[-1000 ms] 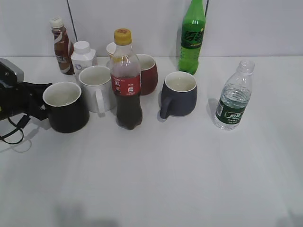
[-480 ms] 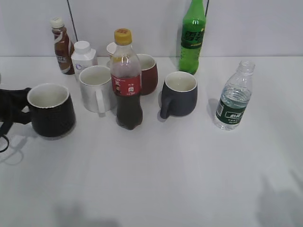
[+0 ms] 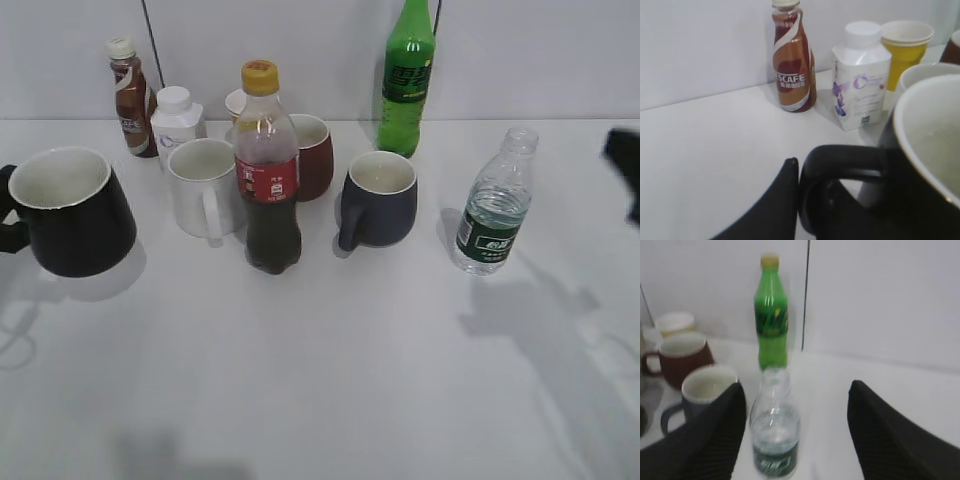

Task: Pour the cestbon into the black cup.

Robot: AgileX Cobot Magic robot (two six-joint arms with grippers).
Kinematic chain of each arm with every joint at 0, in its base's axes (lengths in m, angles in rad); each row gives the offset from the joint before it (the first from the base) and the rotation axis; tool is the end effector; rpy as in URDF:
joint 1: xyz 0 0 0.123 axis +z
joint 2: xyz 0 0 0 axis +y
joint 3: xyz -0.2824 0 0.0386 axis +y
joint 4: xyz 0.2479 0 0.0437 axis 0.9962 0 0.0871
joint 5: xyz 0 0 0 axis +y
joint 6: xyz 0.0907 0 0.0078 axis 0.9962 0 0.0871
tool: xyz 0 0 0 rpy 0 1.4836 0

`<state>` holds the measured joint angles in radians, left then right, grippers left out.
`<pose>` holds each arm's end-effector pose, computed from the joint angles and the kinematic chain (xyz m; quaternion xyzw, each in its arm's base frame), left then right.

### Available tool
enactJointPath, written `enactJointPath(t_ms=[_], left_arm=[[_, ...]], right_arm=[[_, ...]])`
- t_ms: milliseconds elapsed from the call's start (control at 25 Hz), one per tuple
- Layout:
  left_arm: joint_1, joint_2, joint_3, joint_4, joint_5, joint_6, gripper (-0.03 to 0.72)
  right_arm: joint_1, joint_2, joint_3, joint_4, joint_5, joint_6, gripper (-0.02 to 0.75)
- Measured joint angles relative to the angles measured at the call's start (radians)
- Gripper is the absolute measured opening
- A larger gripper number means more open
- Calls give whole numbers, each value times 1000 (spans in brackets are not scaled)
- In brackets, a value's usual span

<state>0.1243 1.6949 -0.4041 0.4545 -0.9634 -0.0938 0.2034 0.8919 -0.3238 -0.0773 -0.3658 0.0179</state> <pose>0.2671 0.0003 0.1478 0.1307 0.7854 -0.0570 0.6024 0.1714 0.0379 0.2598 -0.1051 0.7395 0.0598 0.6622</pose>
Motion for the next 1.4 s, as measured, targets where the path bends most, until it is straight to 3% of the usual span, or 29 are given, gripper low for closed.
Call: enactJointPath(t_ms=[280, 480, 760, 1040, 1120, 1240, 1400], left_arm=[[-43, -78, 59, -47, 1, -19, 53], [-131, -117, 60, -70, 2, -19, 53], [-239, -164, 60, -92, 71, -19, 53], [-351, -224, 60, -292, 224, -19, 53], [-383, -229, 60, -326, 244, -17, 53], [-422, -229, 60, -375, 276, 14, 53], [-438, -229, 60, -423, 295, 52, 53]], right_arm=[[0, 535, 100, -93, -485, 89, 505], [0, 841, 107, -78, -794, 81, 592], [0, 1066, 15, -56, -828, 76, 624], [0, 1143, -136, -56, -844, 76, 624], [0, 1169, -164, -56, -846, 73, 607], [0, 1179, -171, -56, -848, 70, 498], [0, 1164, -148, -79, -851, 41, 498]])
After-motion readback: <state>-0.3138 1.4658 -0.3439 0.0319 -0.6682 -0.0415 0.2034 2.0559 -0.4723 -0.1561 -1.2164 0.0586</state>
